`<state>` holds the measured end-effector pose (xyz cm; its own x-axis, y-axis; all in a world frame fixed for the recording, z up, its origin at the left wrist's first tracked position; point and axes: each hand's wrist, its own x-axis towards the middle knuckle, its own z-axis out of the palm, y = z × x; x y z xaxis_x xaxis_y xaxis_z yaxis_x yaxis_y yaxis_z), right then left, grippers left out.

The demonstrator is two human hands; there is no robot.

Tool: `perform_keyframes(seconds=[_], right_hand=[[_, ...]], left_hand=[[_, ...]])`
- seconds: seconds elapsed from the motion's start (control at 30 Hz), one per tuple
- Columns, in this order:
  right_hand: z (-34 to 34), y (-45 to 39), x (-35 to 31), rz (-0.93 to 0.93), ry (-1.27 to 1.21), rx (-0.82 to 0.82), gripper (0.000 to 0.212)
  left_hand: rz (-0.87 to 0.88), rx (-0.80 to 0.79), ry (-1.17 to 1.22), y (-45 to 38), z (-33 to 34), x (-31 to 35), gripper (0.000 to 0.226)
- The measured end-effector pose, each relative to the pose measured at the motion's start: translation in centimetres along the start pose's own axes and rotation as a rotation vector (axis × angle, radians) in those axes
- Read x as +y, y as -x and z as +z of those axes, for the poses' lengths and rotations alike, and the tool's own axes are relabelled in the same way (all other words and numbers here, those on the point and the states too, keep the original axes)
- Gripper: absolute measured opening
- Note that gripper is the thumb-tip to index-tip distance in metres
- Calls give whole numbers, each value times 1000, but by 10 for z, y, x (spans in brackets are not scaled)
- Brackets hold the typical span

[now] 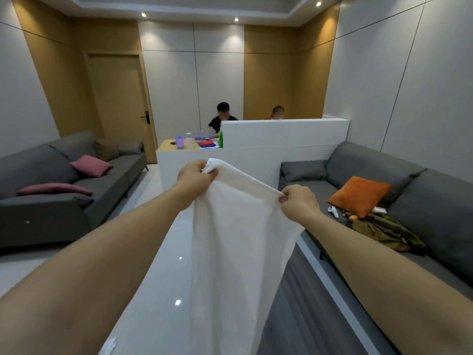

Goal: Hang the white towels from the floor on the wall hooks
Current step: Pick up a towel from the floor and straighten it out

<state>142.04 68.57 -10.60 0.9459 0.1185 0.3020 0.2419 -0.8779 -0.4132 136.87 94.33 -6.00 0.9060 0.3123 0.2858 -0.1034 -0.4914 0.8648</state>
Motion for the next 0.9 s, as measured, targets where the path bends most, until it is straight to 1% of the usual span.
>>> perform_keyframes(seconds=[0.1,0.17,0.2,0.27,0.3,0.33,0.37,0.4,0.43,0.47,0.5,0.57,0.63,0.67,0.77,0.9], right_hand=[[18,-31,3,-81,-34,119,20],[31,-56,2,-132,-85,119,30],[37,-72,2,-158,-127,76,35],[50,-108,-1,-197,-222,-78,45],[55,-124,-2,-207,-236,-174,48],[63,-146,-5,-215,-213,-269,46],[72,-168,-7,-215,-147,-346,39],[83,-194,-10,-204,-52,-395,32],[95,-218,-13,-186,57,-401,28],[104,-239,-16,-166,154,-369,27],[114,-263,-19,-137,226,-304,28],[129,-306,-27,-76,317,-122,30],[134,-341,-33,-59,345,51,30],[134,-358,-36,-64,331,110,29],[128,-390,-35,-96,297,180,30],[123,-408,-17,-203,301,204,27]], left_hand=[[-23,86,-27,-33,2,-22,23],[-40,105,-43,-60,2,-41,21],[-47,112,-55,-76,1,-52,17],[-63,135,-100,-115,0,-79,5],[-72,144,-121,-132,0,-92,7],[-89,146,-133,-153,1,-107,11],[-104,151,-140,-173,2,-119,14],[-117,155,-151,-196,3,-132,15],[-133,158,-166,-217,4,-142,16],[-146,162,-179,-235,6,-150,17],[-159,160,-186,-259,6,-156,18],[-167,155,-182,-303,4,-160,16],[-149,165,-180,-341,2,-157,15],[-137,175,-176,-359,0,-154,14],[-106,209,-156,-399,-1,-143,17],[-62,226,-170,-421,10,-140,25]])
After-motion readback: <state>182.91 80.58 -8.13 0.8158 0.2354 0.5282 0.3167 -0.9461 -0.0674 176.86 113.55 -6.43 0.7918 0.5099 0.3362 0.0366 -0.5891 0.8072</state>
